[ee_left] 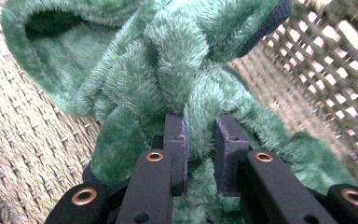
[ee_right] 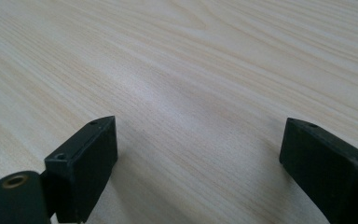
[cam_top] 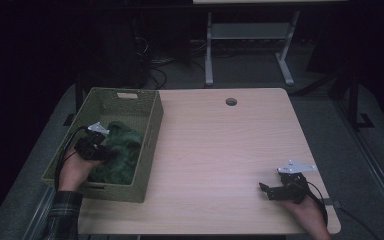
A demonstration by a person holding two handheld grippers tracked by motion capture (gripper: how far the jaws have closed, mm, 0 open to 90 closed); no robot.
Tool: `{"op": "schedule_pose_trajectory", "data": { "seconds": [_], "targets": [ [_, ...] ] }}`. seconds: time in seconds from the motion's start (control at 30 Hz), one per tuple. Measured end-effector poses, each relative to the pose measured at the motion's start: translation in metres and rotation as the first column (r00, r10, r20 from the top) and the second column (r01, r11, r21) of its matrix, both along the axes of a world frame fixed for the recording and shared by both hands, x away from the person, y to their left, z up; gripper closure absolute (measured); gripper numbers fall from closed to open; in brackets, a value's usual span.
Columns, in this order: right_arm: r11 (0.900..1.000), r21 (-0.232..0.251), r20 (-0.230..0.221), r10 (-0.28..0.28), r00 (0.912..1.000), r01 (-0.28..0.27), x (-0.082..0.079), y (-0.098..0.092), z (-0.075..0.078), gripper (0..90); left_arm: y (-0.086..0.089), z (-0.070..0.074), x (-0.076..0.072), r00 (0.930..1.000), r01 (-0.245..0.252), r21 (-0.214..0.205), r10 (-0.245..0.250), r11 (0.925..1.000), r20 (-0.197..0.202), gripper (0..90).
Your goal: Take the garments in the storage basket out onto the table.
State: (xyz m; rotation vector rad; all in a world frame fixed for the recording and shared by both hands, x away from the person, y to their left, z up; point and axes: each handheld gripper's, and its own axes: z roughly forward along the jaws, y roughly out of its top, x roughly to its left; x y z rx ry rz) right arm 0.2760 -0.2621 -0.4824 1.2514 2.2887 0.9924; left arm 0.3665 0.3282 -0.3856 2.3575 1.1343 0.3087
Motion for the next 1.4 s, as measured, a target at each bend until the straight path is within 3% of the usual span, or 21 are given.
{"op": "schedule_pose_trajectory", "data": {
  "seconds": [0.17, 0.37, 0.6, 0.87, 1.4],
  "targets": [
    [1.0, 0.0, 0.0, 0.0, 1.0, 0.0, 0.0, 0.0, 0.0, 10.8, 0.001, 0.014, -0.001, 0.9997, -0.003, -0.03, 0.004, 0.9996, 0.025, 77.5],
    [1.0, 0.0, 0.0, 0.0, 1.0, 0.0, 0.0, 0.0, 0.0, 10.9, 0.002, 0.03, -0.003, 0.9975, -0.016, -0.095, 0.022, 0.9954, 0.068, 77.6],
    [1.0, 0.0, 0.0, 0.0, 1.0, 0.0, 0.0, 0.0, 0.0, 10.9, 0.003, 0.045, -0.004, 0.9945, -0.02, -0.118, 0.032, 0.9928, 0.099, 77.6],
    [1.0, 0.0, 0.0, 0.0, 1.0, 0.0, 0.0, 0.0, 0.0, 10.8, 0.003, 0.064, -0.006, 0.9885, -0.04, -0.183, 0.066, 0.9823, 0.136, 77.7],
    [1.0, 0.0, 0.001, 0.0, 1.0, 0.0, 0.0, 0.0, 0.0, 10.8, -0.011, 0.106, -0.013, 0.9759, 0.003, -0.237, 0.049, 0.9715, 0.213, 77.6]
  ]
}}
